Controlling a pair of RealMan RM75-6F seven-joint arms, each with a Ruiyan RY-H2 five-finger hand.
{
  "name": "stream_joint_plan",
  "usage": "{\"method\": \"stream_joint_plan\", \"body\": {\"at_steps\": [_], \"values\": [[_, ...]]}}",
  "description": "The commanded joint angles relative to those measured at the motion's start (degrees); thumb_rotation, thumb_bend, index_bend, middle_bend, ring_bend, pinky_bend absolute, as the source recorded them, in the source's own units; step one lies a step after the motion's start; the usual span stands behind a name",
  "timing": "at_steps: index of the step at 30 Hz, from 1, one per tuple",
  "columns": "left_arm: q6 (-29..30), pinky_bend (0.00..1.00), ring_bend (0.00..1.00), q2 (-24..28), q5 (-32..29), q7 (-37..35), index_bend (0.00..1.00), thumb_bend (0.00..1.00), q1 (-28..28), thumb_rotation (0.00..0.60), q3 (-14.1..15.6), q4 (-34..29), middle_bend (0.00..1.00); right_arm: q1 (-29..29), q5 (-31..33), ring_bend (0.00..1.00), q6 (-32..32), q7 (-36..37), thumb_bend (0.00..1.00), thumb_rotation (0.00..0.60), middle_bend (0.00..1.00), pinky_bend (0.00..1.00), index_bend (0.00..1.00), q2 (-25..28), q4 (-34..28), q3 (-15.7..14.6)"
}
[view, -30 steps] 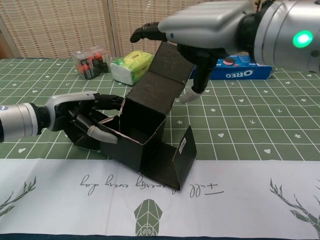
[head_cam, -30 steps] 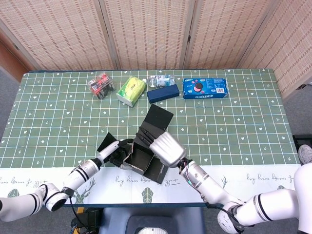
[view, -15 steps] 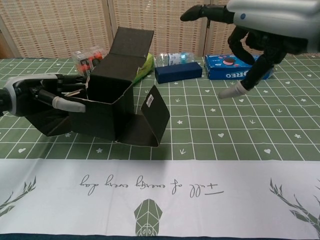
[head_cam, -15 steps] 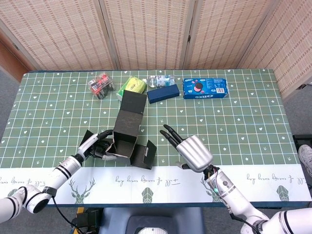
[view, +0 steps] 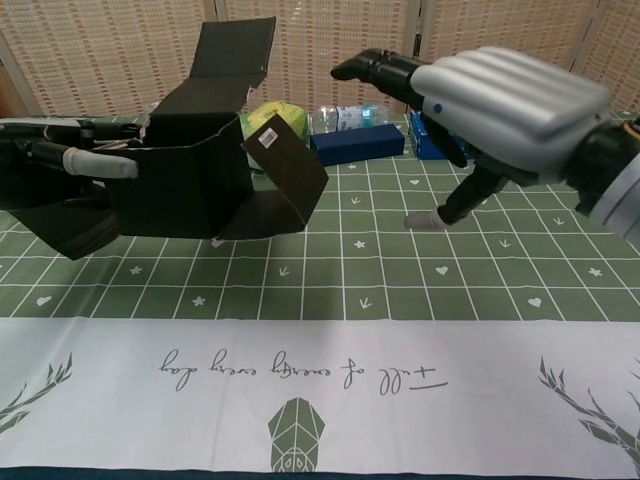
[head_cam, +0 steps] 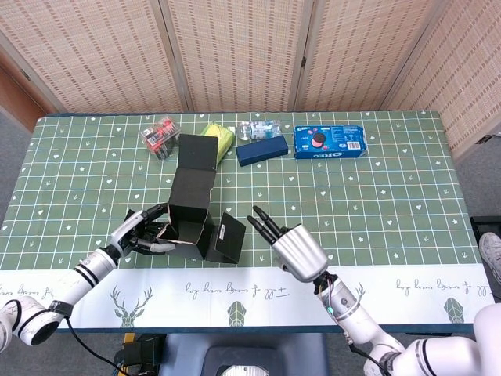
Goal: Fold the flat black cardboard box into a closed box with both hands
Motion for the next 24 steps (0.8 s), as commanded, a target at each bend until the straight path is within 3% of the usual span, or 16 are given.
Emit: {"method": "stream_joint_plan", "body": {"at_steps": [1, 6, 16, 24], "values": [[-0.20, 0.89, 0.59, 0.80, 0.59, -0.06, 0.20, 0.11, -0.37, 0.600, 0.01, -1.23, 0.19, -0.18, -3.87, 0.72, 1.19, -1.27, 0.04, 0.600, 0.02, 0.98, 0.00, -6.51, 7.06, 2.37], [-0.83, 0.89, 0.59, 1.75, 0.78, 0.13, 0.20, 0.11, -0.87, 0.600, -0.02, -3.10, 0.19, 0.11, -6.03, 0.70, 1.04, 0.89, 0.04, 0.600, 0.02, 0.98, 0.00, -11.83, 12.80, 3.89], [-1.63, 0.89, 0.59, 3.33, 0.48, 0.99, 0.20, 0.11, -1.49, 0.600, -0.30, -5.80, 0.19, 0.76, -9.21, 0.69, 0.66, 3.61, 0.04, 0.600, 0.02, 0.98, 0.00, -17.07, 18.72, 6.38], [-1.35, 0.89, 0.59, 2.51, 0.32, 6.53, 0.20, 0.11, -1.31, 0.600, -0.14, -6.29, 0.19, 2.46, -10.92, 0.69, -0.17, 5.56, 0.15, 0.600, 0.05, 0.98, 0.00, -19.83, 21.93, 9.16]]}}
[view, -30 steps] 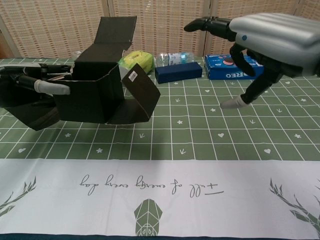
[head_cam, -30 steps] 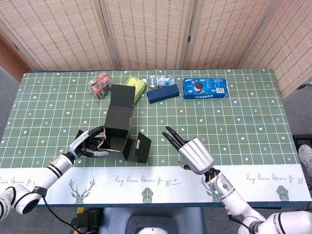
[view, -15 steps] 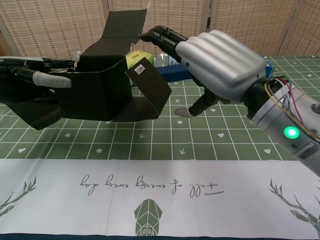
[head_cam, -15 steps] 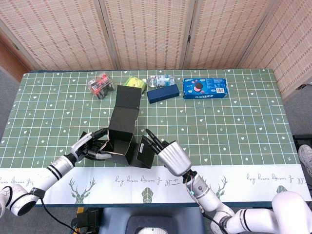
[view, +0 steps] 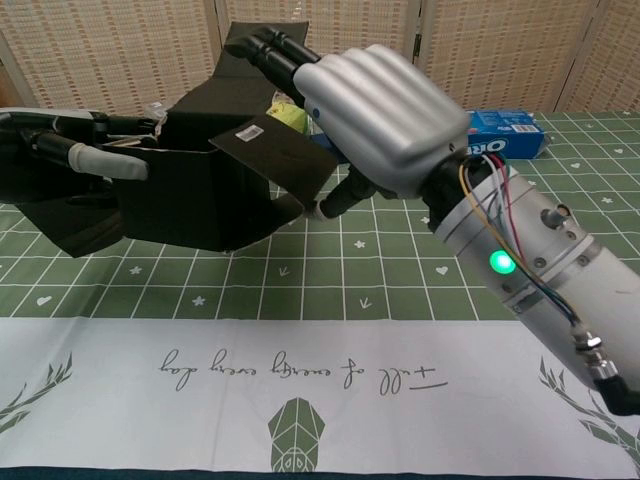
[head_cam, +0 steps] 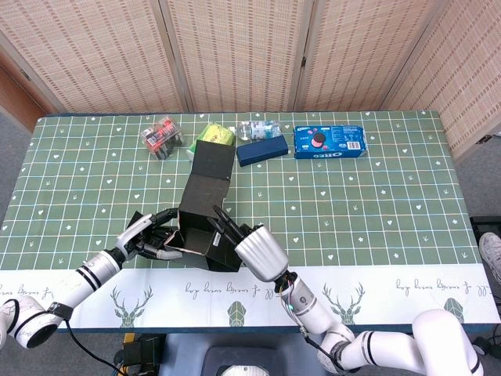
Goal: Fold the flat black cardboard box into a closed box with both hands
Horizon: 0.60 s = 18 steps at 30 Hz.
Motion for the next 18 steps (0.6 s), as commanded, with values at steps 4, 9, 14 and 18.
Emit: {"method": "stream_joint_plan", "body": {"at_steps": [4, 9, 14, 18], "values": [[0.66, 0.89, 0.58, -2.20, -0.29, 6.27, 0.19, 0.11, 0.41, 0.600, 0.15, 0.41, 0.19, 1.28, -0.04, 0.69, -2.81, 0.31, 0.17, 0.600, 0.07, 0.98, 0.00, -0.31, 0.74, 0.96], [1.17, 0.89, 0.58, -4.59, -0.42, 10.49, 0.18, 0.11, 0.79, 0.600, 0.39, 1.96, 0.19, 2.24, 0.12, 0.69, -5.27, 0.62, 0.18, 0.600, 0.08, 0.98, 0.00, -0.23, 1.30, 1.21], [1.73, 0.89, 0.58, -6.73, -0.38, 13.81, 0.17, 0.11, 1.17, 0.600, 0.64, 3.67, 0.19, 3.16, -0.60, 0.69, -6.55, 0.61, 0.19, 0.600, 0.10, 0.98, 0.00, -0.72, 2.46, 1.21], [2.31, 0.89, 0.58, -8.64, -0.09, 16.29, 0.17, 0.11, 1.52, 0.600, 1.00, 5.53, 0.19, 4.01, -0.91, 0.70, -8.31, 0.70, 0.24, 0.600, 0.13, 0.98, 0.00, -1.11, 3.66, 0.85]]}}
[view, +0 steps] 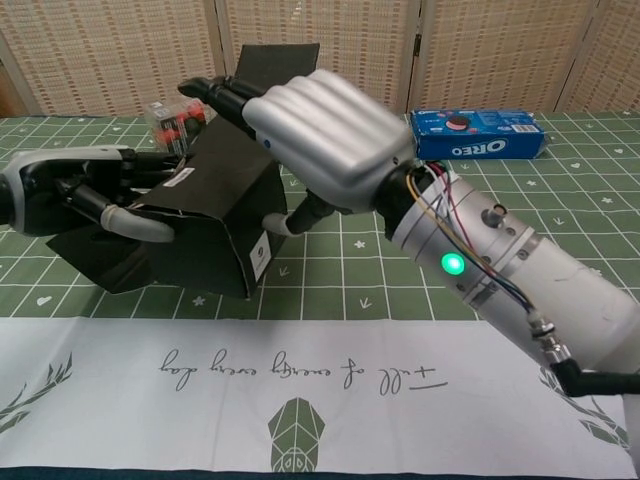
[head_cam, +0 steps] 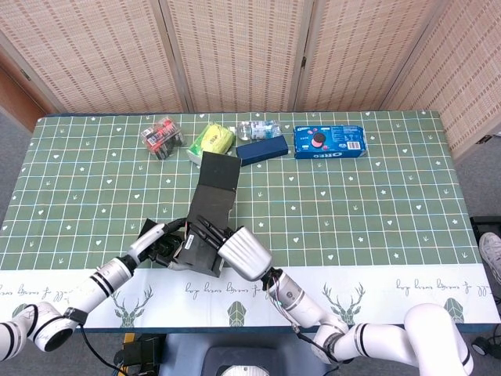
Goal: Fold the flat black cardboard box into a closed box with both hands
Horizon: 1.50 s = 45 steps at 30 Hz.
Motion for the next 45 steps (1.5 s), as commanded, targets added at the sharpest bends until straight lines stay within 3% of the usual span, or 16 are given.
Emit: {"method": "stream_joint_plan", "body": {"at_steps": [1, 7, 15, 23, 45], "values": [[0.57, 0.89, 0.58, -1.56, 0.29, 1.85, 0.16, 0.11, 0.38, 0.600, 0.40, 1.57, 0.19, 0.61, -0.23, 0.70, -1.30, -0.22, 0.24, 0.600, 0.13, 0.98, 0.00, -0.22, 0.88, -0.38], [1.37, 0.89, 0.58, -4.41, 1.03, 4.34, 0.16, 0.11, 1.00, 0.600, 1.33, 4.56, 0.19, 1.15, -1.78, 0.72, -2.52, -1.29, 0.24, 0.600, 0.17, 0.98, 0.00, -1.03, 4.81, -2.16], [2.17, 0.89, 0.59, -7.64, 3.65, 7.13, 0.15, 0.11, 1.06, 0.600, 3.30, 8.26, 0.18, 0.48, -3.13, 0.72, -2.35, 2.53, 0.24, 0.600, 0.17, 0.98, 0.00, -2.72, 9.45, -4.66], [3.26, 0.89, 0.58, -9.54, 5.21, 9.16, 0.12, 0.11, 0.86, 0.600, 4.38, 10.04, 0.16, 0.70, -5.14, 0.74, -2.00, 5.85, 0.26, 0.600, 0.21, 0.98, 0.06, -2.83, 11.91, -6.11], [5.88, 0.88, 0.56, -10.10, 7.23, 9.36, 0.03, 0.11, 0.84, 0.600, 6.88, 11.94, 0.08, 1.95, -6.81, 0.76, -6.52, 6.68, 0.29, 0.600, 0.28, 0.98, 0.14, 0.82, 7.26, -8.11]]}}
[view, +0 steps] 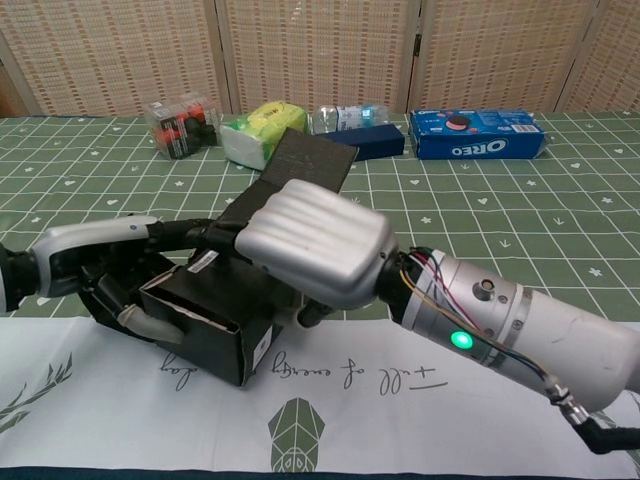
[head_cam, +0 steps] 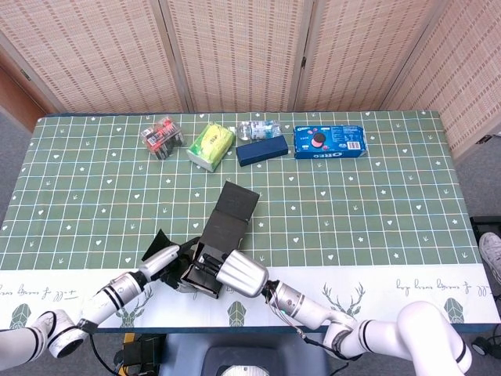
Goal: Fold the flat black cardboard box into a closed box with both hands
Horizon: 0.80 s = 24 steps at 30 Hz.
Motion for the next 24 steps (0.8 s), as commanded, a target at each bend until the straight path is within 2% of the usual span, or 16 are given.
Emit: {"method": "stream_joint_plan", "body": {"at_steps": [1, 15, 24], "values": [[0.05, 0.88, 0.56, 0.07, 0.15, -0.01, 0.03, 0.11, -0.09, 0.600, 0.23, 0.08, 0.07, 0.33, -0.20, 0.76, -0.70, -0.47, 0.29, 0.600, 0.28, 0.98, 0.15, 0.73, -0.82, -0.11], [1.26, 0.88, 0.55, 0.06, 0.52, 1.40, 0.00, 0.11, -0.10, 0.600, 0.87, -0.04, 0.03, 3.03, 1.21, 0.77, -7.95, -4.78, 0.38, 0.600, 0.32, 0.98, 0.20, 4.69, -6.71, 0.98], [1.67, 0.88, 0.55, -0.01, 0.30, 1.50, 0.02, 0.11, 0.11, 0.600, 1.13, -0.42, 0.03, 4.98, 3.57, 0.80, -13.76, -6.76, 0.45, 0.600, 0.43, 1.00, 0.40, 7.41, -10.83, 1.63]]}}
